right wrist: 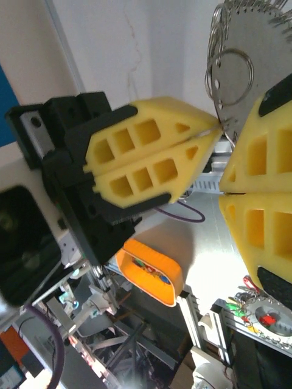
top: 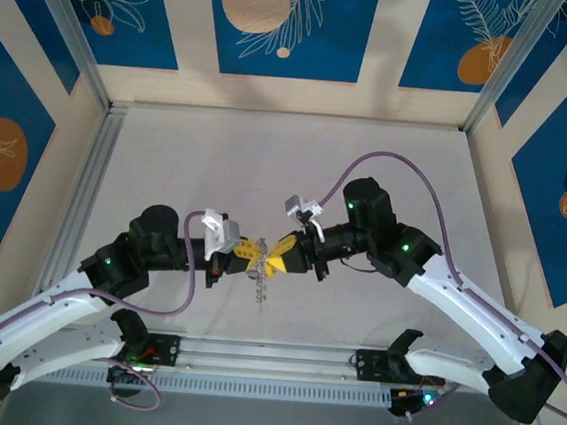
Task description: Put the keys on the keyring
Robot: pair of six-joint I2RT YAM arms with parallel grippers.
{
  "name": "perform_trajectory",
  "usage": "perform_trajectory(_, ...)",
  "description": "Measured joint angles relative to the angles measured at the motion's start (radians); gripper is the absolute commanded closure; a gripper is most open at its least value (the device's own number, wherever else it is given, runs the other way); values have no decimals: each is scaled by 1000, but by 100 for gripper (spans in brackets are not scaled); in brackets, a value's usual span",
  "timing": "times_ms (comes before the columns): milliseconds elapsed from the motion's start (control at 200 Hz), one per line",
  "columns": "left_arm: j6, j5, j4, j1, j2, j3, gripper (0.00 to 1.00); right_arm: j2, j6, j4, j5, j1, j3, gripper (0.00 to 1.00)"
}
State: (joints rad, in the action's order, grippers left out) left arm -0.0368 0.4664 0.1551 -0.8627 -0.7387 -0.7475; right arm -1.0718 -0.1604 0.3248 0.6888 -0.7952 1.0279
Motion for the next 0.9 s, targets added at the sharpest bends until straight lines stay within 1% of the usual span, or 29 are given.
perform_trajectory(145,0,-6,0,-5,4,0,100,-13,-13,2,-55,-3,0,100)
perform_trajectory(310,-1,-18,3,-10,4,0,100,-20,-29,-2,-80,-3,0,100)
perform_trajectory(900,-26,-45,8,-14,4,0,100,-26,-95,-25,-104,11,0,100)
